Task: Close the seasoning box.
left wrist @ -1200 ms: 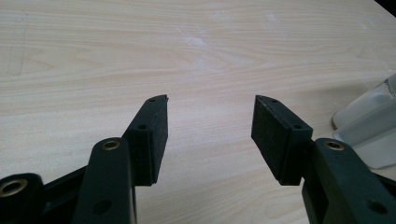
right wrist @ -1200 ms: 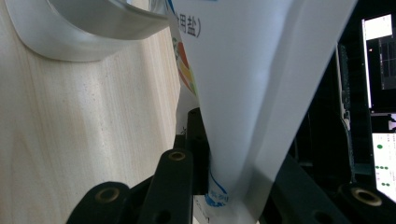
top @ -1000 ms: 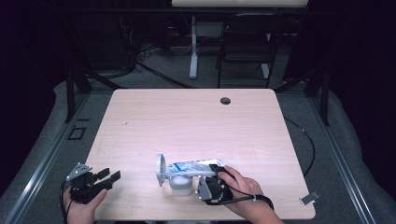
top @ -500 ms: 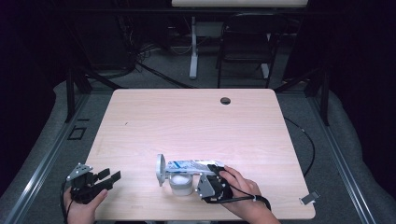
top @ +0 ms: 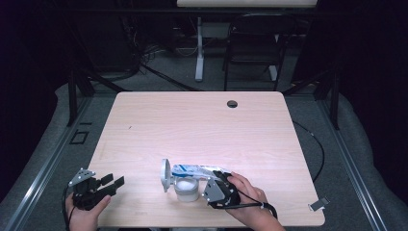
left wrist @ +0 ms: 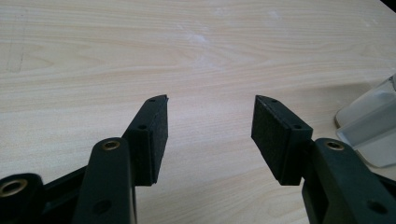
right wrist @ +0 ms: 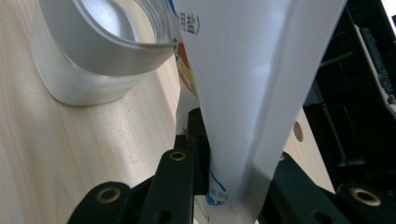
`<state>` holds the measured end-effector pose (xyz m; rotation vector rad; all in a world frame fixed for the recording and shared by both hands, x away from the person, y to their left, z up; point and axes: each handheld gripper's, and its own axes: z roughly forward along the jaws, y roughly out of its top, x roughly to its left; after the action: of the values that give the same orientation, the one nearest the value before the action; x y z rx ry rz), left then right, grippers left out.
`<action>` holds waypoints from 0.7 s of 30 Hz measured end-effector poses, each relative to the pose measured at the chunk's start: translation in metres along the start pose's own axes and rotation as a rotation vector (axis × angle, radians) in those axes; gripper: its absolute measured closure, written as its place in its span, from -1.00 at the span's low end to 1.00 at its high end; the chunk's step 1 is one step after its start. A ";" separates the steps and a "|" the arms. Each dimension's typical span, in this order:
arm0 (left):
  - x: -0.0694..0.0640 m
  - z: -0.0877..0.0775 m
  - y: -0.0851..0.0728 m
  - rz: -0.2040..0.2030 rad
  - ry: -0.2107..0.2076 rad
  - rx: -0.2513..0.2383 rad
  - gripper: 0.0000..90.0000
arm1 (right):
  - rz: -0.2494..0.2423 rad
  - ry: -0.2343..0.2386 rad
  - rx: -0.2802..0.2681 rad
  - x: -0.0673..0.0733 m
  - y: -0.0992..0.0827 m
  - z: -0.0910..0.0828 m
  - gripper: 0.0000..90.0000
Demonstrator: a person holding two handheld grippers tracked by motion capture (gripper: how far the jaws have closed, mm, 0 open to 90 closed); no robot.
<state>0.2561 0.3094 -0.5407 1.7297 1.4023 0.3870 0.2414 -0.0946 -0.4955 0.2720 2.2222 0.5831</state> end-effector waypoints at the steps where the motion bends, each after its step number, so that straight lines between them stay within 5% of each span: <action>1: 0.000 0.000 0.000 0.000 0.002 -0.001 0.03 | 0.005 0.003 0.000 0.000 0.000 0.000 0.80; 12: 0.000 0.000 0.000 0.003 0.001 0.013 0.03 | 0.130 0.038 -0.059 -0.003 -0.007 -0.001 0.80; 21: 0.000 0.001 0.000 0.005 0.001 0.014 0.03 | 0.160 0.063 -0.083 -0.004 -0.006 -0.004 0.80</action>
<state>0.2562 0.3090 -0.5412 1.7450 1.4055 0.3816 0.2406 -0.1030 -0.4933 0.3959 2.2439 0.7776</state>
